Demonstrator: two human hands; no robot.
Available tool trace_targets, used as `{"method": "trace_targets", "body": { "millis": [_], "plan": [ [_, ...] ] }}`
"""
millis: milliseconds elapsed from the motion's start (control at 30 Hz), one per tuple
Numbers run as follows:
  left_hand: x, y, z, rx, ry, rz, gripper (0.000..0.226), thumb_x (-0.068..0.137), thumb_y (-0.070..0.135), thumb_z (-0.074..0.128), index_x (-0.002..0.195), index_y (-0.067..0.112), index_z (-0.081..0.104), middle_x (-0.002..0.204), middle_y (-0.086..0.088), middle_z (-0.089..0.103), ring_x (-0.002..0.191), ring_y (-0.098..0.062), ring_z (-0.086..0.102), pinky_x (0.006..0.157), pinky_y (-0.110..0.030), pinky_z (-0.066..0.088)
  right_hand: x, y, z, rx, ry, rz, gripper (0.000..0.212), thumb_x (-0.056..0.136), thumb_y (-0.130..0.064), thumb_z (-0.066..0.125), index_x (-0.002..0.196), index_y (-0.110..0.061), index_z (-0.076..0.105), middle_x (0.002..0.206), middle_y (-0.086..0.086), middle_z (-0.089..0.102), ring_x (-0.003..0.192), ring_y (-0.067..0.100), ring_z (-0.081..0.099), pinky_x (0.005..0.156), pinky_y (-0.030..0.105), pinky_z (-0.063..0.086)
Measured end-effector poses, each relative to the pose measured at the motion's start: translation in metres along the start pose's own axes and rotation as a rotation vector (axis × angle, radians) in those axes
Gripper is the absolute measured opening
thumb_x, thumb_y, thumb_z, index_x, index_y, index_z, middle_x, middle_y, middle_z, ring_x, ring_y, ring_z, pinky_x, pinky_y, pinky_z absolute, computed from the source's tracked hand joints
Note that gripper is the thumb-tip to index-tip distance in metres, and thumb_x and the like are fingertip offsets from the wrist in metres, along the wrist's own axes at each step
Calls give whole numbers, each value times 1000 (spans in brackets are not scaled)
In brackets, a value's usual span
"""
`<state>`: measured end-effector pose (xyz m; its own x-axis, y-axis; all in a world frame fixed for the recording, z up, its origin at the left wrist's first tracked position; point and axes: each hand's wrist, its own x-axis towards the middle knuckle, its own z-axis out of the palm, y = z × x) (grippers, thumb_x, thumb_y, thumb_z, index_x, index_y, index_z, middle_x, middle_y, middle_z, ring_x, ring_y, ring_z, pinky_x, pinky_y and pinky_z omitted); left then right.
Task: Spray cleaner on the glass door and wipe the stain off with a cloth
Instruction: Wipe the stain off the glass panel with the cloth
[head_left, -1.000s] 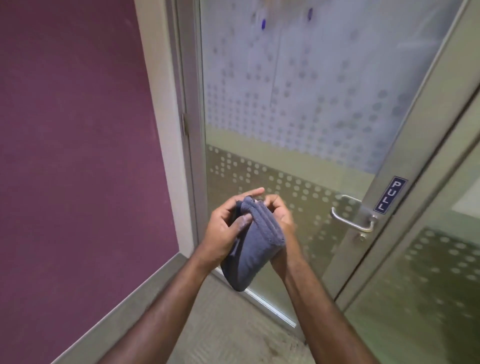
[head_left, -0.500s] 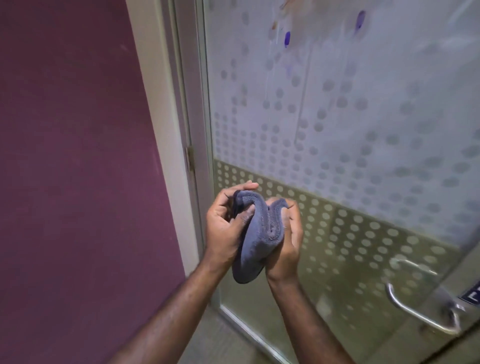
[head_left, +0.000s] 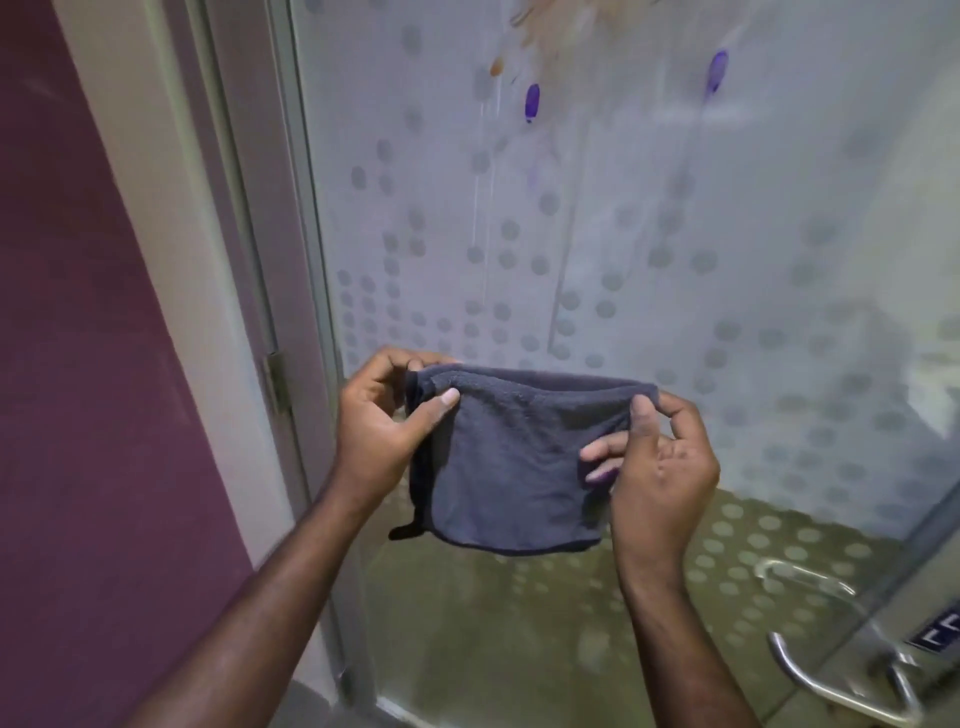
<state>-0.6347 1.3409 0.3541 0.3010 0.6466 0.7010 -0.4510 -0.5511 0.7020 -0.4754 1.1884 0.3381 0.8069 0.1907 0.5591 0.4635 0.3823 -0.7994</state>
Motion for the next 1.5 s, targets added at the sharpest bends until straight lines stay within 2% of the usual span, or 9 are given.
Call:
{"method": "trace_targets", "body": {
  "millis": [167, 300, 400, 500, 567, 833, 1033, 1267, 1500],
  "plan": [
    [36, -24, -14, 182, -152, 250, 27, 82, 21, 75, 85, 4, 54, 111, -9, 72, 124, -25, 64, 108, -57, 46, 6, -6, 35, -152, 269, -216, 13, 106, -35, 52, 109, -26, 60, 59, -8, 64, 55, 13, 62, 57, 36, 52],
    [57, -37, -22, 416, -188, 453, 31, 83, 35, 75, 82, 8, 60, 118, -1, 70, 137, -26, 54, 116, -65, 31, 12, -9, 74, -251, 422, -393, 17, 106, -33, 50, 118, -23, 57, 80, -21, 60, 73, -3, 57, 70, 19, 48],
    [68, -47, -27, 516, -161, 489, 34, 85, 45, 75, 83, 13, 64, 126, -3, 67, 146, -28, 44, 123, -65, 19, 22, -2, 101, -360, 390, -581, 21, 102, -14, 51, 121, -19, 56, 112, -4, 65, 102, 23, 67, 90, 42, 56],
    [79, -55, -32, 538, -153, 493, 32, 86, 46, 75, 83, 16, 64, 134, -6, 63, 153, -30, 34, 125, -66, 14, 34, 19, 120, -521, 214, -696, 61, 79, 19, 47, 130, -14, 51, 126, 24, 63, 123, 51, 57, 102, 67, 46],
    [86, -63, -36, 511, -135, 500, 29, 87, 41, 76, 82, 16, 63, 139, -7, 60, 155, -30, 30, 125, -66, 13, 40, 28, 132, -614, 131, -713, 79, 77, 25, 52, 142, -19, 44, 141, 25, 53, 139, 51, 45, 111, 69, 38],
    [87, -91, -44, 478, -135, 482, 25, 84, 33, 77, 79, 16, 60, 145, -8, 56, 157, -30, 25, 125, -67, 13, 65, 47, 149, -834, 224, -928, 62, 101, -17, 57, 152, -18, 22, 150, 11, 39, 155, 15, 25, 125, 51, 23],
    [102, -99, -56, 520, -197, 479, 39, 89, 46, 67, 104, 11, 60, 162, -16, 37, 155, -34, 28, 118, -59, 34, 60, 54, 164, -1254, 95, -784, 74, 105, -65, 25, 166, -25, 15, 174, 11, 5, 161, 37, 4, 120, 73, -8],
    [190, -77, -66, 755, -48, 723, 68, 102, 46, 50, 156, 5, 38, 167, -27, 21, 157, -44, 13, 127, -62, 3, 68, 42, 172, -1299, 226, -760, 88, 97, -74, 42, 162, -17, 27, 166, 11, 25, 158, 35, 15, 115, 82, 4],
    [242, -74, -67, 968, 0, 715, 71, 106, 40, 40, 163, 5, 15, 169, -28, 13, 158, -45, 9, 124, -70, 4, 69, 47, 177, -1423, 186, -723, 112, 84, -94, 33, 166, -24, 3, 174, 11, -2, 160, 40, -7, 110, 86, -2]
  ]
}}
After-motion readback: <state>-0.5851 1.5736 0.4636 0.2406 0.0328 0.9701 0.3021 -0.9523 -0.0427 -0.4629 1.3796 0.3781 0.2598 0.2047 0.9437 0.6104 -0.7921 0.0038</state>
